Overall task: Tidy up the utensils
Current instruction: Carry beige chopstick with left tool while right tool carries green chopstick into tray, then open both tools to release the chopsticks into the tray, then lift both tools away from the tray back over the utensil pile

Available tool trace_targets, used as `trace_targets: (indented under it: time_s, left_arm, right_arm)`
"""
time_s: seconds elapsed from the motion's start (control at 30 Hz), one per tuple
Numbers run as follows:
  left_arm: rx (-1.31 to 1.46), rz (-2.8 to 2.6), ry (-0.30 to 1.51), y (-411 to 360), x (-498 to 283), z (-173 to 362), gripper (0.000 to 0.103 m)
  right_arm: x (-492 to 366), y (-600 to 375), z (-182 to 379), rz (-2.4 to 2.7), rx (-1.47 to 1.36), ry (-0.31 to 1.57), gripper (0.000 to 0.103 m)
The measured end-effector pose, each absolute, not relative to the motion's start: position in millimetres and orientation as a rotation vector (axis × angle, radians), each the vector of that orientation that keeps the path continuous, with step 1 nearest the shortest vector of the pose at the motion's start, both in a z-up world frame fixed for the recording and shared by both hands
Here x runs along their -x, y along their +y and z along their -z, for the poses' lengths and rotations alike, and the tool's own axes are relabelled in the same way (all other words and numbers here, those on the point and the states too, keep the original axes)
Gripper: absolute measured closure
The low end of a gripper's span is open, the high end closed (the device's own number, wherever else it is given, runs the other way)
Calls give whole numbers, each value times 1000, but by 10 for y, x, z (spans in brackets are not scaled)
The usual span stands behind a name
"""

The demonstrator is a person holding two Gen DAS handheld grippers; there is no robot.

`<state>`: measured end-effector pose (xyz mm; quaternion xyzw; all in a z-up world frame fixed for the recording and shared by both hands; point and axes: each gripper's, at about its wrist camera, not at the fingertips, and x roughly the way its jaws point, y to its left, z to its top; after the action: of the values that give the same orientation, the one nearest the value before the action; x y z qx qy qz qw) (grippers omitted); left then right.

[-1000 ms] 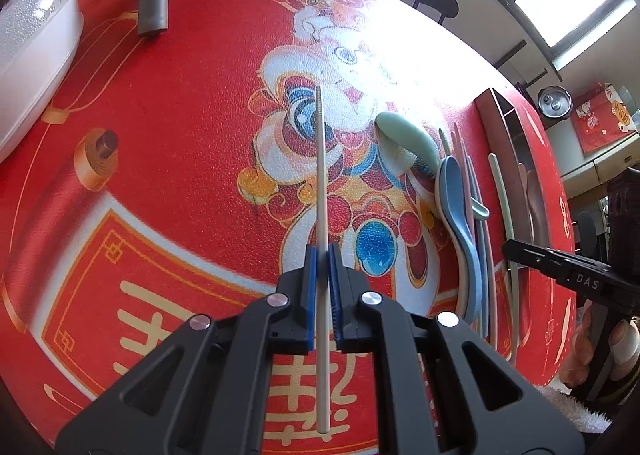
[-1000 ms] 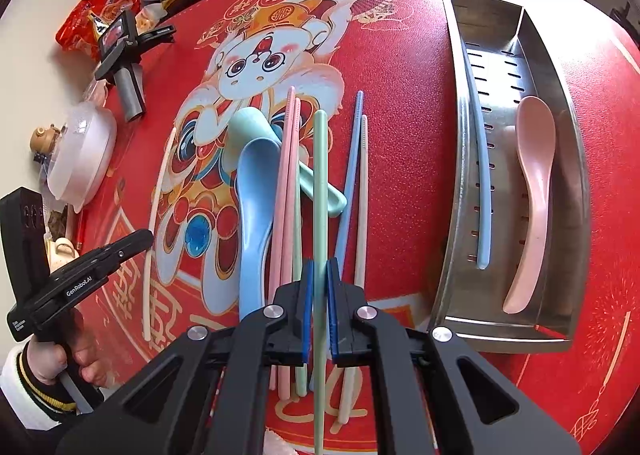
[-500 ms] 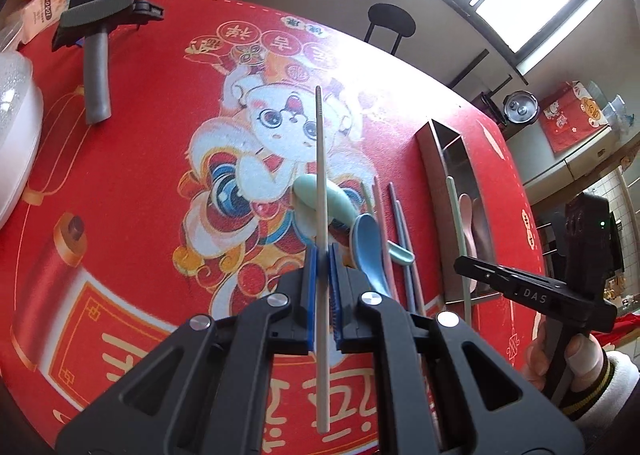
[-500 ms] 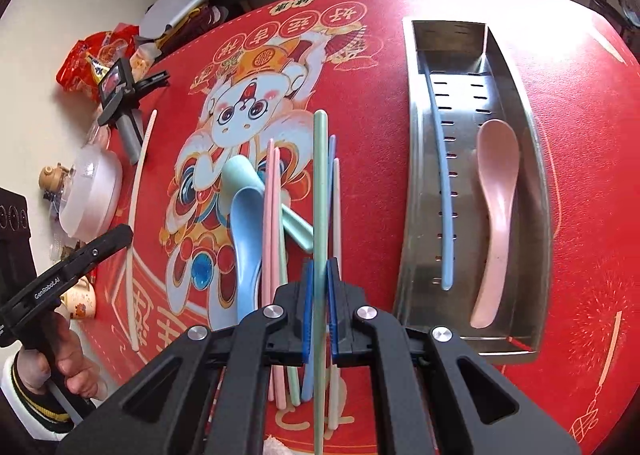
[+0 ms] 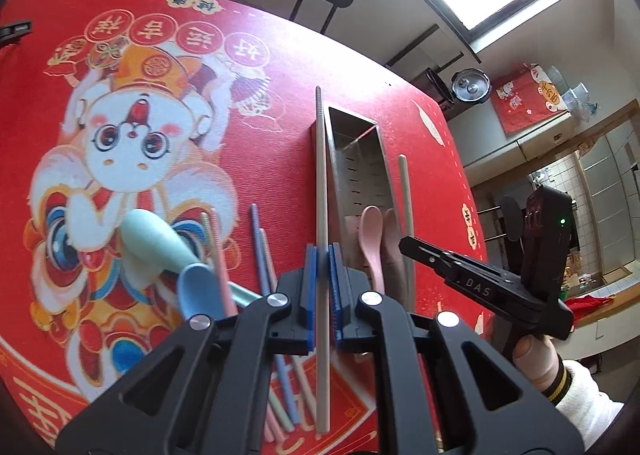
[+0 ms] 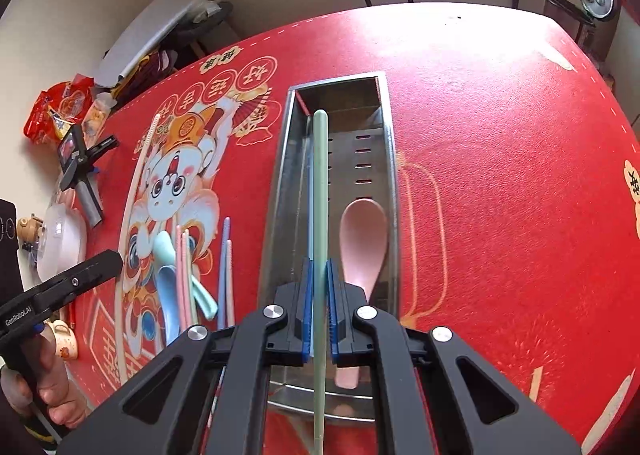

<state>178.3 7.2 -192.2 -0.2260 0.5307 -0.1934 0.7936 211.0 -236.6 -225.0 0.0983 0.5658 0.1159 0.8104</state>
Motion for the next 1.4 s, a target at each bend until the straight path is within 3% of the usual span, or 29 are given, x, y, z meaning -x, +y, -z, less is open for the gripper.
trace_targets:
  time_s: [0.5,1.0,1.17,1.27,1.3,1.37,1.4]
  left_arm:
    - [473,455,1240,-792,-2346,2277,93]
    - [424,436,1291,-1051,-2522,2511,92]
    - [422,447,1271,-1006,-2523,2425,82]
    - [395,444,1227,-942,-2506,2273,69]
    - [389,443,1209,-898,-2490,2215,61]
    - [375,443,1164,-805,-2449,2081,51]
    - [364,438,1145,-753,-2426,2016,44]
  right_arm:
    - [-2356,-2510,2405,-231,-200,1241,96]
    - [-2409,-2532,2460,-216,-227,1260,96]
    - [-2406,-2550,2384,-213,-250,1243,95]
    - [-2379,-2551,2298,-211,-257,1225,94]
    - [-2362,-2551,2264,-210,-260,1217,91]
    - [-2321,-2552,2185,-208,-266,1195,71]
    - [-2297,-2548,2148,-207,-266,1182,67]
